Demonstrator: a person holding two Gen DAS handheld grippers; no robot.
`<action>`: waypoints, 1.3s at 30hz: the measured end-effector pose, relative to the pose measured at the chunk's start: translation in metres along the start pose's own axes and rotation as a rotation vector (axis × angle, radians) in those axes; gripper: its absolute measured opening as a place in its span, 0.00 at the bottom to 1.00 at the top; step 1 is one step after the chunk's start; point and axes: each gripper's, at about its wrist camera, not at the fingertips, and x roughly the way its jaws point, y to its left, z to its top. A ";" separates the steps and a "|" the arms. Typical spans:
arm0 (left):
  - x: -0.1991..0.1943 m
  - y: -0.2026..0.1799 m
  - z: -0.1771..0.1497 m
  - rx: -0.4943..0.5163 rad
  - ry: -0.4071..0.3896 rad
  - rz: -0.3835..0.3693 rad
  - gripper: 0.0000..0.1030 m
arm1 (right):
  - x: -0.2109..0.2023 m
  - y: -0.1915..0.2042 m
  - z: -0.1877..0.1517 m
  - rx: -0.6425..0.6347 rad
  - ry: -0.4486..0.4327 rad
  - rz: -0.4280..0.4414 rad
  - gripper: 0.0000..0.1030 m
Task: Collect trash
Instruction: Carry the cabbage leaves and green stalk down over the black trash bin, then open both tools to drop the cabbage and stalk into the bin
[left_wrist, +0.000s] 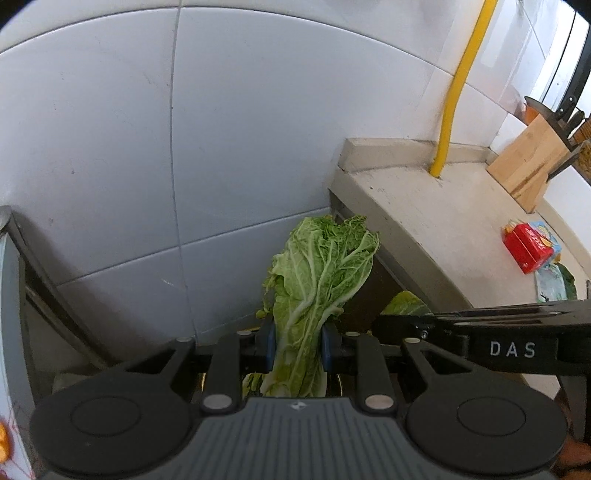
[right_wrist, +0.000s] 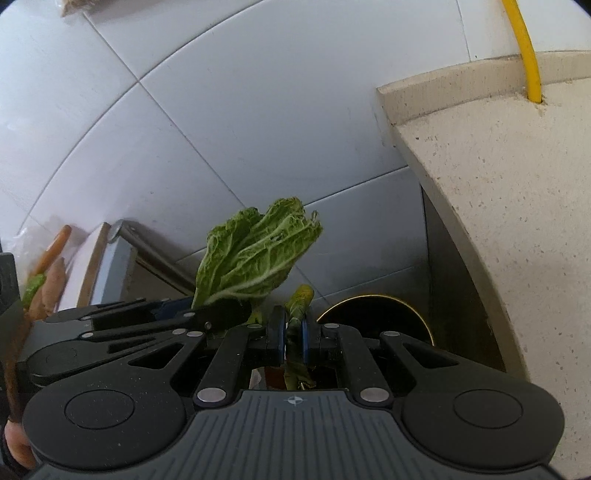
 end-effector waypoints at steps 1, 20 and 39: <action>0.001 0.001 0.000 -0.001 -0.005 0.000 0.19 | 0.001 0.001 0.001 -0.001 -0.003 -0.004 0.12; 0.022 0.003 -0.002 0.042 0.040 0.032 0.19 | 0.019 0.002 -0.003 0.016 0.011 -0.078 0.12; 0.076 -0.004 -0.005 0.062 0.230 0.068 0.26 | 0.074 -0.033 -0.005 0.082 0.079 -0.146 0.23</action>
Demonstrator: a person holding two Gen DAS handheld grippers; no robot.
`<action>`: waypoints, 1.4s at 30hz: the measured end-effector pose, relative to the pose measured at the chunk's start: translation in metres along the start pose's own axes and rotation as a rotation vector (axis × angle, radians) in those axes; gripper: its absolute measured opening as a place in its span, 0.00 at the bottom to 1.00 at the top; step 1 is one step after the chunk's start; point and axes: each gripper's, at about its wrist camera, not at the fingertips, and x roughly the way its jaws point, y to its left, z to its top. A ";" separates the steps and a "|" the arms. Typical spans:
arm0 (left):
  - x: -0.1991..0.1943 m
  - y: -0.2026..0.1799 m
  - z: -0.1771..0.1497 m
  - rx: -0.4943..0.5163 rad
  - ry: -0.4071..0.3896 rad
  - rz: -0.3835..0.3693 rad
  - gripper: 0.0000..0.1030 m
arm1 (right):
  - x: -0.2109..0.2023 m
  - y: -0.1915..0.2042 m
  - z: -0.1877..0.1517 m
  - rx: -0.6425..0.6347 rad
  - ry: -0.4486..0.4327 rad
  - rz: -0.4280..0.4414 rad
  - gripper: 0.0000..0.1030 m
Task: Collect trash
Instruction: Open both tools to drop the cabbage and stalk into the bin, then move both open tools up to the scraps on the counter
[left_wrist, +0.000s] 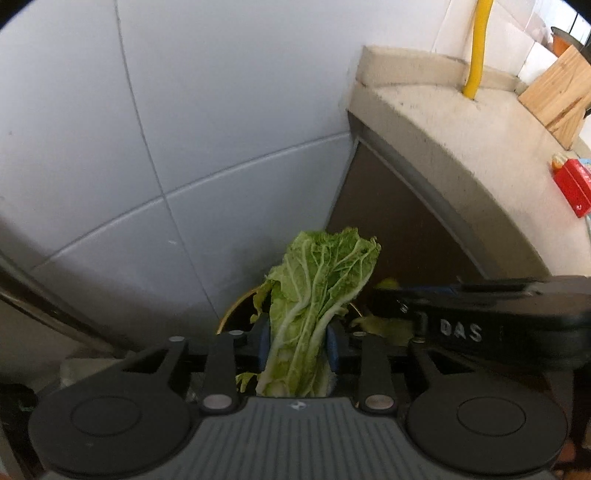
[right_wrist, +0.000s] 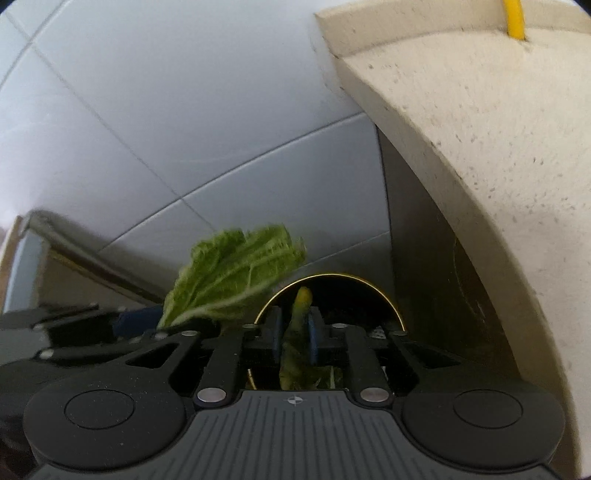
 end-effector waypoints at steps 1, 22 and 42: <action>0.002 0.001 0.001 -0.007 0.007 -0.007 0.27 | 0.003 -0.001 0.000 0.006 0.004 0.001 0.23; -0.016 0.002 0.006 -0.010 -0.092 0.003 0.43 | -0.051 -0.011 -0.024 0.090 -0.057 0.009 0.52; -0.043 -0.024 0.000 0.130 -0.247 -0.004 0.69 | -0.155 -0.011 -0.078 0.096 -0.289 -0.098 0.83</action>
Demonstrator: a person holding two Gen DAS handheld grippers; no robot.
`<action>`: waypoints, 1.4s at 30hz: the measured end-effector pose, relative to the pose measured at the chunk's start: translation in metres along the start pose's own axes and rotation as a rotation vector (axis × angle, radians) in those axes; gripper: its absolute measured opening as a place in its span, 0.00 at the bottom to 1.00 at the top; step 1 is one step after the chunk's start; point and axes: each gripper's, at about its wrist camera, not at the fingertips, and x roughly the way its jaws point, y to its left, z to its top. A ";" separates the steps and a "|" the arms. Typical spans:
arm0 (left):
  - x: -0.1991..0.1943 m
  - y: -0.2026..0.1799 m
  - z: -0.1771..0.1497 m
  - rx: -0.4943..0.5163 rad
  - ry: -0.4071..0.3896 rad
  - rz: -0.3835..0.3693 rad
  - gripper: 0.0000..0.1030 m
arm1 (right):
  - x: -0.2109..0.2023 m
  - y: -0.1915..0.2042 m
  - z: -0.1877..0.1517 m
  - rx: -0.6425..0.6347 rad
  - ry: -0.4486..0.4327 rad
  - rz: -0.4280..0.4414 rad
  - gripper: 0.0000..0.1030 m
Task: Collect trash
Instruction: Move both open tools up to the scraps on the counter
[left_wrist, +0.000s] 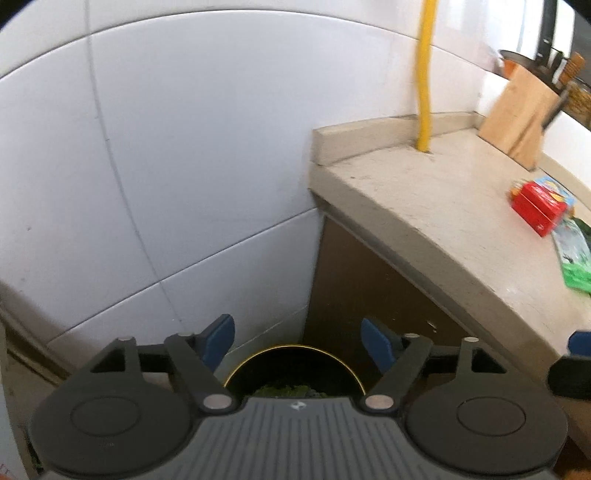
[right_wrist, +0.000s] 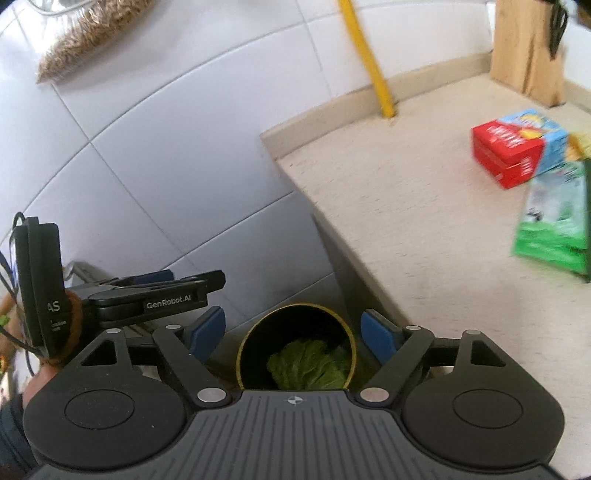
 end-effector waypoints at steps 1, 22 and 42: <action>0.000 -0.002 0.000 0.009 0.001 0.001 0.69 | -0.005 -0.002 -0.002 0.000 -0.010 -0.009 0.83; -0.019 -0.033 -0.009 0.084 -0.086 0.008 0.69 | -0.075 -0.120 0.006 0.118 -0.164 -0.149 0.84; -0.029 -0.195 0.030 0.221 -0.078 -0.288 0.70 | -0.048 -0.237 0.055 0.302 -0.177 0.029 0.80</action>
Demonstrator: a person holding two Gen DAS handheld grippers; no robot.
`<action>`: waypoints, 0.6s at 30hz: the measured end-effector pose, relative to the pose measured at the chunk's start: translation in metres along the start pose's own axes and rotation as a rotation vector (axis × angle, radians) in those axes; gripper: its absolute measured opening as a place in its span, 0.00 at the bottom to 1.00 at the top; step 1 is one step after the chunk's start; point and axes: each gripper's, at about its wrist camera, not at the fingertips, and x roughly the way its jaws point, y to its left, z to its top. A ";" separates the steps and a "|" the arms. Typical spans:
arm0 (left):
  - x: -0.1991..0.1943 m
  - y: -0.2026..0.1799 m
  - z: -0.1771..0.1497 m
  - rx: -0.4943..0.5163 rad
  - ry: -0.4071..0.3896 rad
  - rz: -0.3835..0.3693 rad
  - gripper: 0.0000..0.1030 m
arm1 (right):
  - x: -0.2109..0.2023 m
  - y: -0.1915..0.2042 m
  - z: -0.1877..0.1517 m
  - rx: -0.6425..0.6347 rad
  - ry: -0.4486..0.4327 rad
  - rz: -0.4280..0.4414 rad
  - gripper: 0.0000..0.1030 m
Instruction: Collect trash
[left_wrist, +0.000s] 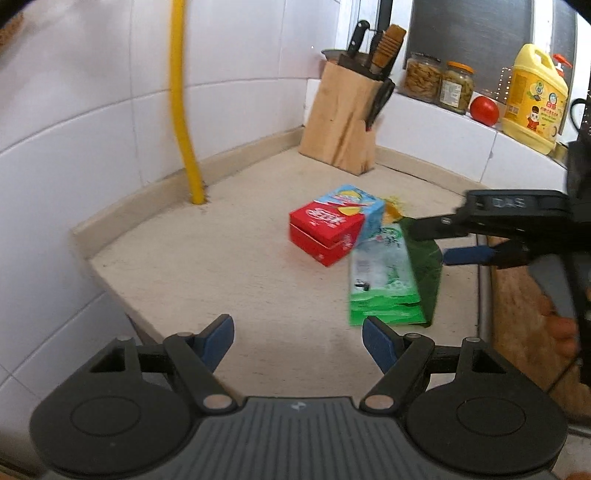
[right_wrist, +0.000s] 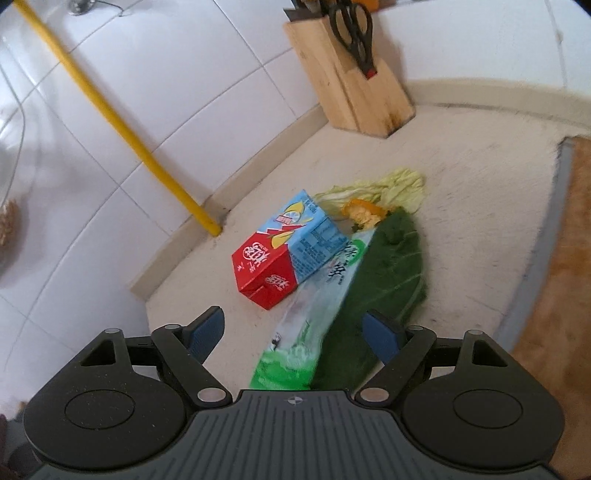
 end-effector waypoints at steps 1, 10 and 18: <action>0.001 -0.001 -0.001 -0.004 0.005 -0.003 0.70 | 0.005 -0.003 0.003 0.006 0.006 0.010 0.78; 0.011 -0.010 0.007 -0.050 0.018 -0.018 0.70 | 0.041 -0.030 0.013 0.123 0.085 0.093 0.60; 0.013 -0.014 0.007 -0.051 0.028 -0.025 0.70 | 0.046 -0.028 0.015 0.157 0.096 0.145 0.51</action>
